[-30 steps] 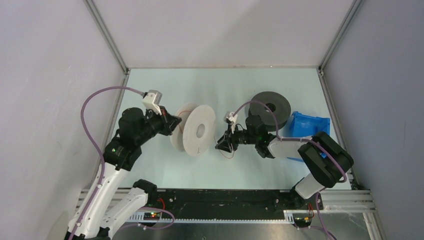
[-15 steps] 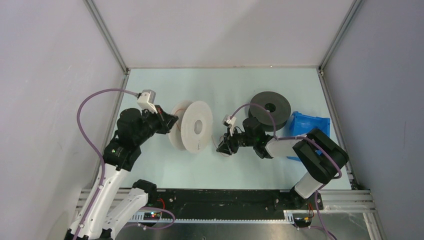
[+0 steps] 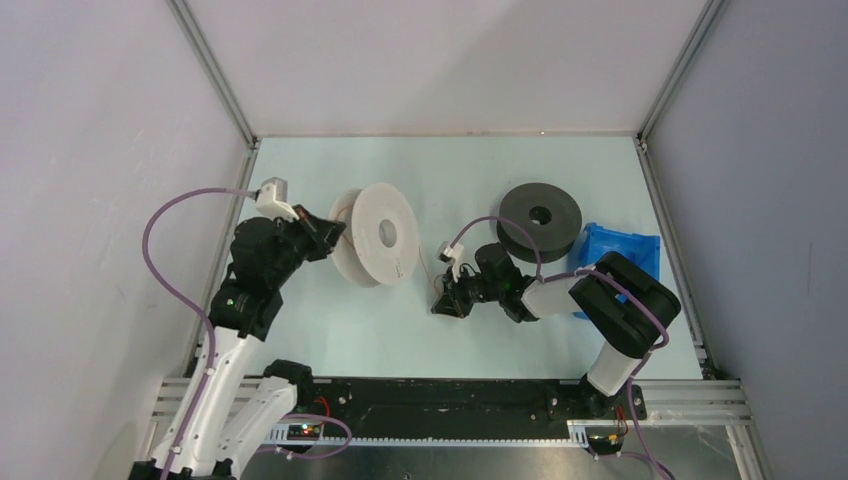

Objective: Wrap the cables
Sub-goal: Wrap the cable around the cable reel.

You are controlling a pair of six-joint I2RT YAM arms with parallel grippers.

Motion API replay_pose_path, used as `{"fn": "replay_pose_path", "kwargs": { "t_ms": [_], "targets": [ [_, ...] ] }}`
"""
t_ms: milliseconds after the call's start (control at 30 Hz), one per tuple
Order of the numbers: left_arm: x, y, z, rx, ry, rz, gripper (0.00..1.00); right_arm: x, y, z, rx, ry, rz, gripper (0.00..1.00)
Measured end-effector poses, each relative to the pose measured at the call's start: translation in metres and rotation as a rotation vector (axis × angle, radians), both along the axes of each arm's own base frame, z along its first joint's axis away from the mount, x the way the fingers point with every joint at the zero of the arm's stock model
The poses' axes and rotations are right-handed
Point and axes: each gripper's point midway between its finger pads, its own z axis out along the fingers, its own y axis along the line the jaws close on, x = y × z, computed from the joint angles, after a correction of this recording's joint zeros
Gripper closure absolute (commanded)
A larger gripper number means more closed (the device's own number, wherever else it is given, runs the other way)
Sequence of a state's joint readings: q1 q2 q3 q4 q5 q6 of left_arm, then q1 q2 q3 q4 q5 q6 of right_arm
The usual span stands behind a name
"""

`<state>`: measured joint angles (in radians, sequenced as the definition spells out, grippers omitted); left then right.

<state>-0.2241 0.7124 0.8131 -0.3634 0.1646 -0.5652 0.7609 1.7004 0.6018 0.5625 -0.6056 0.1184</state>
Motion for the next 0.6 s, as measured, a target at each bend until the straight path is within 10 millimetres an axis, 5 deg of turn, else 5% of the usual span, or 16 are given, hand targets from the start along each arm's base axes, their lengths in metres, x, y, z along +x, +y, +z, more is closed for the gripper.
{"fn": "replay_pose_path", "kwargs": {
  "t_ms": [267, 600],
  "targets": [
    [0.012, 0.041, -0.003, -0.107, -0.006, 0.233, 1.0, -0.007, 0.001, 0.002, -0.043, -0.014, -0.023, 0.96],
    [0.032, 0.064, -0.002, -0.255, -0.002, 0.381, 1.0, -0.048, 0.02, 0.052, -0.02, -0.171, 0.038, 1.0]
  ]
}}
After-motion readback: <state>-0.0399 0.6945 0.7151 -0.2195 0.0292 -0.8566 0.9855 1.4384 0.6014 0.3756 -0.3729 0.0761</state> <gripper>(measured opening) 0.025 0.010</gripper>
